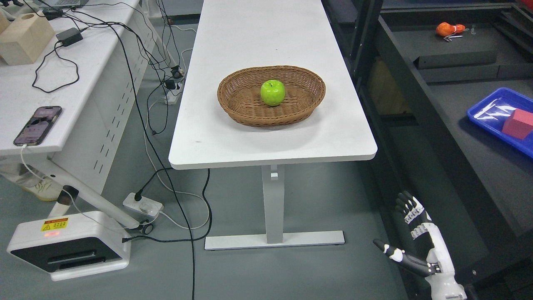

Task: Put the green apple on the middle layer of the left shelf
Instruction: 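Drive toward the table and raise the right hand near the wicker basket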

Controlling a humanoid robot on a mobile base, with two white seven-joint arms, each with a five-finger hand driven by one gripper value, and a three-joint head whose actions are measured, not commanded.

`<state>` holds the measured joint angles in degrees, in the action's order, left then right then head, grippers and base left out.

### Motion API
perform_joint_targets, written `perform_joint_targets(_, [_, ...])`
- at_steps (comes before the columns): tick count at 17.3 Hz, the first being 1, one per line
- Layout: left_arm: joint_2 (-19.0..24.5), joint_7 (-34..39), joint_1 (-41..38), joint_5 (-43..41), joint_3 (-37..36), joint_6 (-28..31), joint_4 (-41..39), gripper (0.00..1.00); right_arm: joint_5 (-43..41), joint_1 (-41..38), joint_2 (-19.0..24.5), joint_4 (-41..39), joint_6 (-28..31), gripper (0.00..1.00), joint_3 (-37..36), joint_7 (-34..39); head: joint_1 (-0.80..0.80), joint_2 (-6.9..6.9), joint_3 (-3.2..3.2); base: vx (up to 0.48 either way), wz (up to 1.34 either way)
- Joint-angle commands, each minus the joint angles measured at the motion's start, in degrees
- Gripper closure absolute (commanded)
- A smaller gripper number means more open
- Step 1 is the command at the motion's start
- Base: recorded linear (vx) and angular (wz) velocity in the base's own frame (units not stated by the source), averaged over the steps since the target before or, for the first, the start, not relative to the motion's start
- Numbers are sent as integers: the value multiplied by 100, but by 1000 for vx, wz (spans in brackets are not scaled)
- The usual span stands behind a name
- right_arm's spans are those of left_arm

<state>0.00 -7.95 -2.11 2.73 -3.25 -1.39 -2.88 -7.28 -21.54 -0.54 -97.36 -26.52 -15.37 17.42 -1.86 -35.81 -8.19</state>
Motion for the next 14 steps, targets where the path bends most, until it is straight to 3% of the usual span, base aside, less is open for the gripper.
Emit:
perform_joint_targets(1, [100, -5, 0, 0, 0, -2, 7, 0, -1, -8, -52, -64, -3, 0, -71, 34, 0, 0, 0, 0, 0])
perform_joint_targets(8, [100, -5, 0, 0, 0, -2, -2, 0, -301, 9, -157, -55, -212, 0, -221, 25, 0, 0, 0, 0, 0])
perform_joint_targets(10, [100, -5, 0, 0, 0, -2, -2, 0, 686, 97, -315, -46, -240, 1, -220, -115, 0, 0, 0, 5, 15])
perform_joint_targets(12, [100, -5, 0, 0, 0, -2, -2, 0, 2689, 272, -281, -46, -240, 8, -317, -1130, 0, 0, 0, 31, 24])
perform_joint_targets(14, [100, -5, 0, 0, 0, -11, -2, 0, 3372, 273, -289, -55, -231, 8, -317, -1959, 0, 0, 0, 73, 60])
